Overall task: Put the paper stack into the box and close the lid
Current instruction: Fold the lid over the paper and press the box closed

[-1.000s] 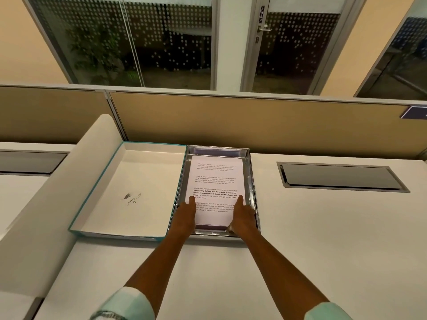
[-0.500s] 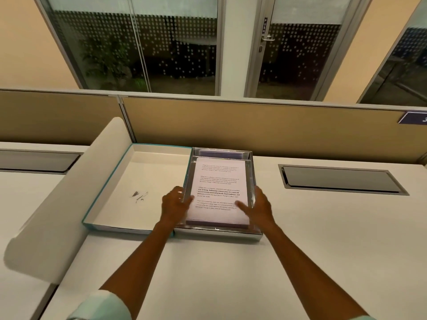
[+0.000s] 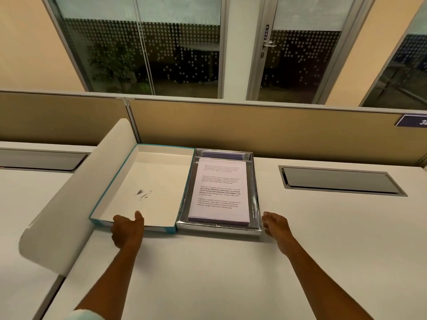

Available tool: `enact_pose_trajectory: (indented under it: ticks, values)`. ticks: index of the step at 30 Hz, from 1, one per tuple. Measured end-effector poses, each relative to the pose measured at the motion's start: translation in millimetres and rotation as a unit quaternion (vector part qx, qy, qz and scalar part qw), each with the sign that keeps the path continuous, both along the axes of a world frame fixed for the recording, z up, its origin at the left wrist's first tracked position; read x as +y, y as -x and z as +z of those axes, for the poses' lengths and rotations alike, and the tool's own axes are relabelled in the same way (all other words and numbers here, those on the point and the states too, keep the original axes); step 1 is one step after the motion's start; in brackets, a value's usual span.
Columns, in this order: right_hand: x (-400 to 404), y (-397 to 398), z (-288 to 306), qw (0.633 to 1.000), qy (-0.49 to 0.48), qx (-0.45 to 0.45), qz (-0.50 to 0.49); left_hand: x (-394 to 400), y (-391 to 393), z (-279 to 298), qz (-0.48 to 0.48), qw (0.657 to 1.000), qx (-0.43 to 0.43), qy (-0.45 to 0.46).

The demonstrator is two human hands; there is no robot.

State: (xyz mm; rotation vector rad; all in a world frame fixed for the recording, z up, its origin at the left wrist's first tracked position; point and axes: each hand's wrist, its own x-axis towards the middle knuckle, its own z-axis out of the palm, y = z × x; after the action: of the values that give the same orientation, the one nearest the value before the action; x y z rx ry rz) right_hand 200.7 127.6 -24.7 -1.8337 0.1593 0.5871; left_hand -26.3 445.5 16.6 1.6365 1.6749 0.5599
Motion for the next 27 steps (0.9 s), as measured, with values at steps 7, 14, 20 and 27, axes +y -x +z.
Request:
enact_pose_trajectory:
  ticks: [7, 14, 20, 27]
  values:
    - [11, 2, -3, 0.999, 0.015, -0.026, 0.043, 1, -1, 0, 0.129, 0.956, -0.153, 0.214]
    - [10, 2, -3, 0.999, 0.011, -0.014, 0.040, 9, -2, -2, 0.114, 0.901, -0.265, 0.323]
    - [11, 2, -4, 0.999, 0.003, -0.009, 0.035, 16, 1, -14, 0.131, 0.865, -0.381, 0.300]
    - [12, 4, 0, 0.999, -0.006, -0.009, 0.034, -4, 2, -9, 0.060, 0.840, -0.489, 0.228]
